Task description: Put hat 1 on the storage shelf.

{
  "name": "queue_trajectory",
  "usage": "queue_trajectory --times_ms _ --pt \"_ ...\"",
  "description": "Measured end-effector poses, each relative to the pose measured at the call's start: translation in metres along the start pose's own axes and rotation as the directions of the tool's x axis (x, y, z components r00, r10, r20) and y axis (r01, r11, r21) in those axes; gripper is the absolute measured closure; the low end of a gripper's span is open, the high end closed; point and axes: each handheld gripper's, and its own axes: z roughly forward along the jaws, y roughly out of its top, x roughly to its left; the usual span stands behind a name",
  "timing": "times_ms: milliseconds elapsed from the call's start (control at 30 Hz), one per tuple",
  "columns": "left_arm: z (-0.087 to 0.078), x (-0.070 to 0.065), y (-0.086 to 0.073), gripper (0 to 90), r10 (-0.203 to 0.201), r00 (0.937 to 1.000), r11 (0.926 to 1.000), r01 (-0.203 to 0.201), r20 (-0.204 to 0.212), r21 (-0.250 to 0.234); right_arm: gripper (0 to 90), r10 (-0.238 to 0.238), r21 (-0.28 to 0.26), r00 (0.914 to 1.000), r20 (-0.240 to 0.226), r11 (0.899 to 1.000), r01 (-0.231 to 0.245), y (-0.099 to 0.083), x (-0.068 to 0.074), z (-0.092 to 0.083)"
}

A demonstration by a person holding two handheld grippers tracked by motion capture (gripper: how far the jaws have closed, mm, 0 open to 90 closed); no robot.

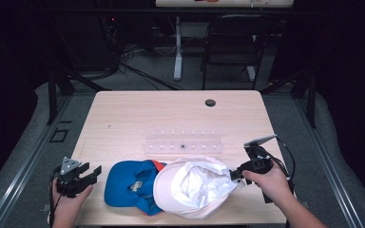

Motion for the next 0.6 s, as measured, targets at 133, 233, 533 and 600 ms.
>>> queue_trajectory --times_ms 133,233,533,600 --pt "0.001 0.0 0.0 48.5 -0.002 1.0 1.0 0.002 0.002 0.002 80.3 0.004 0.024 1.0 0.007 1.0 -0.004 0.002 0.008 -0.003" --pt "0.0 -0.001 0.0 48.5 -0.001 1.0 1.0 0.001 0.001 0.006 80.4 0.0 0.033 0.9999 0.016 0.999 -0.001 0.004 0.011 -0.006" --pt "0.001 0.0 -0.001 48.5 -0.003 1.0 1.0 0.003 0.003 0.0 80.6 -0.044 0.057 0.9954 0.085 0.998 0.039 0.016 0.028 -0.015" --pt "0.001 0.0 -0.001 48.5 -0.004 1.0 1.0 0.004 0.002 0.0 80.7 -0.055 0.069 0.9915 0.118 0.997 0.047 0.018 0.034 -0.017"
